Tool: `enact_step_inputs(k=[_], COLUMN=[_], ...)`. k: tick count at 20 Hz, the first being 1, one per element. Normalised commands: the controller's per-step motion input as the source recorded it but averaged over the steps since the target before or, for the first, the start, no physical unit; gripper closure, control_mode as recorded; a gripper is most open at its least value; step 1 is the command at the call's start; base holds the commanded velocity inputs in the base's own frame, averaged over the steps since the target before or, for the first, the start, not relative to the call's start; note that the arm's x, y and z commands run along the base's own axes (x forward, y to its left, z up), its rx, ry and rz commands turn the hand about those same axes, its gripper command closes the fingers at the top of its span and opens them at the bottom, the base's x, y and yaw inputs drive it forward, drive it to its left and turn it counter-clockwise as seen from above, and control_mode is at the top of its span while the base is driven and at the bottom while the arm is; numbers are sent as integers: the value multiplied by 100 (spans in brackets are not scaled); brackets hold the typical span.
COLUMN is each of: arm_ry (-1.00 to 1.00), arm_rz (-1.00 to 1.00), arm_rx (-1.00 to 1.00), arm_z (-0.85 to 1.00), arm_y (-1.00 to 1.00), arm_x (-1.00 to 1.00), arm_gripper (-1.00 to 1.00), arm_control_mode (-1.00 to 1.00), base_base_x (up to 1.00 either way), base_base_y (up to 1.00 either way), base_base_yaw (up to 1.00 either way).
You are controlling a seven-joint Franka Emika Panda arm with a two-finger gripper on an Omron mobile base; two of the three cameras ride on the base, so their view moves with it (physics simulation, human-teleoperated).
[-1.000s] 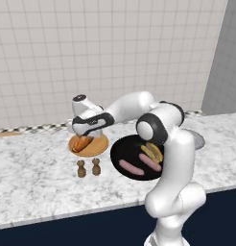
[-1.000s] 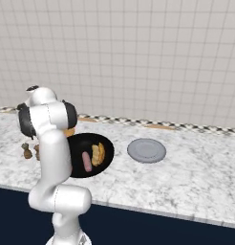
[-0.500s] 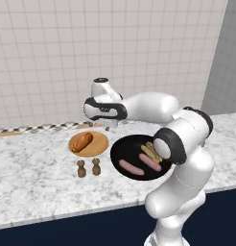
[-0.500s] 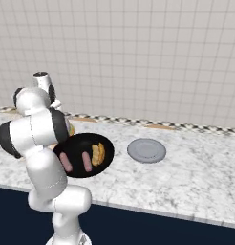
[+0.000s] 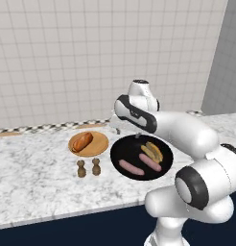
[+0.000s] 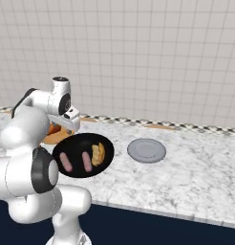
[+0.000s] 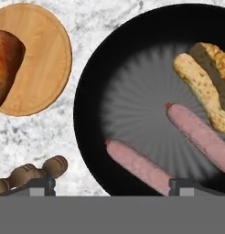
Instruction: Place one bun and one sausage from the bowl on each plate.
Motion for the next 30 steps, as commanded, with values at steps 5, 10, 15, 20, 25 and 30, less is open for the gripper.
enact_step_inputs(k=[5,10,15,20,25,30], arm_ry=[26,18,4,-7,-2,0], arm_rz=[30,37,36,27,15,9], arm_rx=[-2,0,1,12,15,10], arm_z=[-21,-57,-48,-39,-39,-38], arm_y=[-47,-2,0,0,0,3], arm_x=[-48,-18,-2,-14,0,0], arm_gripper=[-100,-100,-100,-100,-100,-100], arm_control_mode=[-100,-100,-100,-100,-100,-100], base_base_x=[0,0,0,0,0,0], base_base_y=[0,0,0,0,0,0], base_base_yaw=[0,0,0,0,0,0])
